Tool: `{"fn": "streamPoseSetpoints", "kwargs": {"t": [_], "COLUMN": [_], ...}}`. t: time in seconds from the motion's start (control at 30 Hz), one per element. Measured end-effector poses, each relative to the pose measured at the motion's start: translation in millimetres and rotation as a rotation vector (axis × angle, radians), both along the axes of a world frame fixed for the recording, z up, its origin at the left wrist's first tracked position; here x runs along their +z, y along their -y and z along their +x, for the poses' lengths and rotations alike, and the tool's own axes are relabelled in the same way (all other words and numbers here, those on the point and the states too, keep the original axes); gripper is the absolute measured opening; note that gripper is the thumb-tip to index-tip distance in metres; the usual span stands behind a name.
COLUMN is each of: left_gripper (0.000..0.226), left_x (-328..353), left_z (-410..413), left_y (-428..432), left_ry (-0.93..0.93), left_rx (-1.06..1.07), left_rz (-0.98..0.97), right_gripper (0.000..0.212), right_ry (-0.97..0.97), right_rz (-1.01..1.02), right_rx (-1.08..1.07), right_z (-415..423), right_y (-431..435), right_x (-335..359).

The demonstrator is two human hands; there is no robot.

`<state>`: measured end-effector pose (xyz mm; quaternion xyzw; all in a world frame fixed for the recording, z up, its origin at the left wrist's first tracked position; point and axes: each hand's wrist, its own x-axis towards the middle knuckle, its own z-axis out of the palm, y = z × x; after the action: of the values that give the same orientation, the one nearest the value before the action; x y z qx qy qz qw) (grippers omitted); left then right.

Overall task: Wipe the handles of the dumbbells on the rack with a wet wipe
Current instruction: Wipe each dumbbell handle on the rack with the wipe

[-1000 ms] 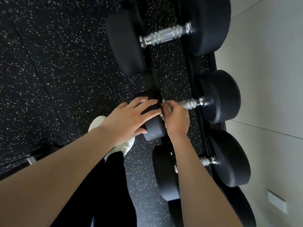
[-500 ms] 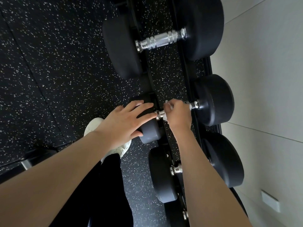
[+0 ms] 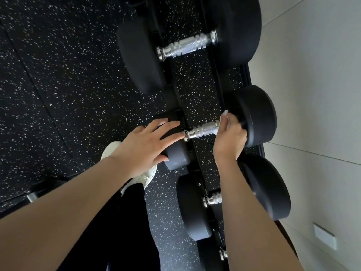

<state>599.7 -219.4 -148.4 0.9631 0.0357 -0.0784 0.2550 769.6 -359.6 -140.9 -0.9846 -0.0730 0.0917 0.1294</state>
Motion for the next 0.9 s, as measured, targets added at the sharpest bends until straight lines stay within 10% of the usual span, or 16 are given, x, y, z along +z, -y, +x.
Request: {"fn": "streamPoseSetpoints", "kwargs": {"t": [0.9], "left_gripper": [0.074], "left_x": [50], "left_z": [17], "left_y": [-27], "left_ry": [-0.033], "left_rx": [0.015], "left_rz": [0.200], "right_gripper": [0.006], "right_ry": [-0.030], "right_rz": [0.311], "right_rx": [-0.019], "right_z": [-30], "right_y": [6], "right_x": [35]}}
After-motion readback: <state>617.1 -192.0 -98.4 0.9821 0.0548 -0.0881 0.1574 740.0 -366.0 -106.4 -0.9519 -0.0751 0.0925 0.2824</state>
